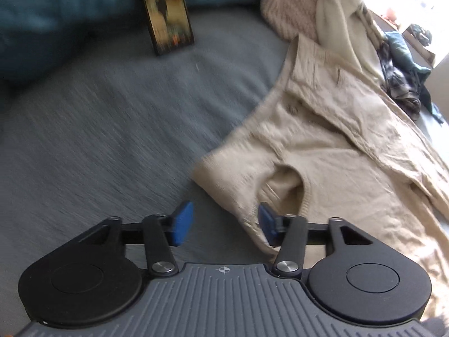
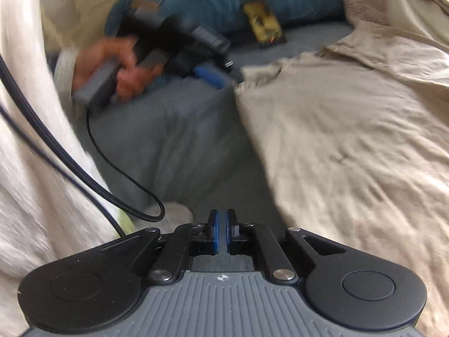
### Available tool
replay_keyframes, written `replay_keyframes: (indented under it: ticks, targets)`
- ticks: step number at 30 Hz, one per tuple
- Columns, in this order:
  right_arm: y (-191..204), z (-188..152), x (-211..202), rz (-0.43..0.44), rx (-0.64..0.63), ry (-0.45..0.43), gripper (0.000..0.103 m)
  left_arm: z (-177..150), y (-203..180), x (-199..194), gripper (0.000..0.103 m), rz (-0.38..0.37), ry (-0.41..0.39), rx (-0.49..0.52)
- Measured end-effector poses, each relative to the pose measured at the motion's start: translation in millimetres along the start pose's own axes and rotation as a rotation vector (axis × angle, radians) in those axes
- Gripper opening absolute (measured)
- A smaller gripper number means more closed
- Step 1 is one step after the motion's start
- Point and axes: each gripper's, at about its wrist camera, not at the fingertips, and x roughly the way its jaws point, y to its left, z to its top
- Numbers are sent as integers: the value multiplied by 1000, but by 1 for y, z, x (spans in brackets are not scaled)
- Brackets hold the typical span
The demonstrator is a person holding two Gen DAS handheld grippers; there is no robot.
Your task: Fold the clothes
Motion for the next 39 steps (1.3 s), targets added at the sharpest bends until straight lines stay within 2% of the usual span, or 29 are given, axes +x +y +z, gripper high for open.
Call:
replay_keyframes:
  ticks: [3, 5, 6, 8, 12, 13, 15, 17, 20, 23, 26, 29, 31, 34, 36, 37, 39]
  targets:
    - [-13, 1, -37, 13, 129, -105, 5, -3, -12, -27, 55, 3, -129, 104]
    - [-22, -5, -61, -45, 200, -177, 5, -7, -32, -36, 59, -51, -174, 204]
    - [-25, -8, -73, -86, 228, -207, 5, -9, -45, -35, 60, -98, -165, 263]
    - [-32, -17, -91, -234, 255, -230, 5, -19, -77, -25, 60, -201, -111, 399]
    - [-46, -41, -119, -514, 309, -202, 5, -58, -136, 5, 60, -364, 53, 696]
    - [-48, -48, -123, -567, 333, -174, 5, -69, -146, 12, 60, -388, 85, 765]
    - [-50, -67, -128, -636, 384, -81, 5, -89, -157, 23, 60, -384, 129, 880]
    - [-39, -92, -137, -637, 420, -21, 5, -101, -159, 29, 60, -366, 137, 953]
    - [-21, -121, -156, -599, 505, 39, 5, -96, -156, 30, 60, -365, 149, 952]
    - [-14, -128, -178, -611, 567, 74, 5, -89, -159, 19, 60, -377, 126, 942]
    - [-21, -111, -206, -663, 563, -67, 5, -83, -167, 18, 61, -444, 115, 912]
    - [-49, -111, -223, -774, 619, -126, 5, -87, -181, 31, 61, -468, 162, 901]
    - [-66, -128, -222, -827, 679, -51, 5, -96, -185, 39, 61, -447, 188, 936]
    - [-50, -162, -221, -810, 681, 65, 5, -101, -179, 38, 61, -431, 193, 943]
    - [-39, -173, -229, -793, 669, 143, 5, -99, -183, 39, 61, -441, 190, 939]
    - [-36, -173, -237, -791, 663, 171, 5, -98, -186, 39, 61, -447, 187, 938]
    - [-35, -168, -258, -832, 662, 156, 5, -96, -191, 40, 61, -458, 182, 936]
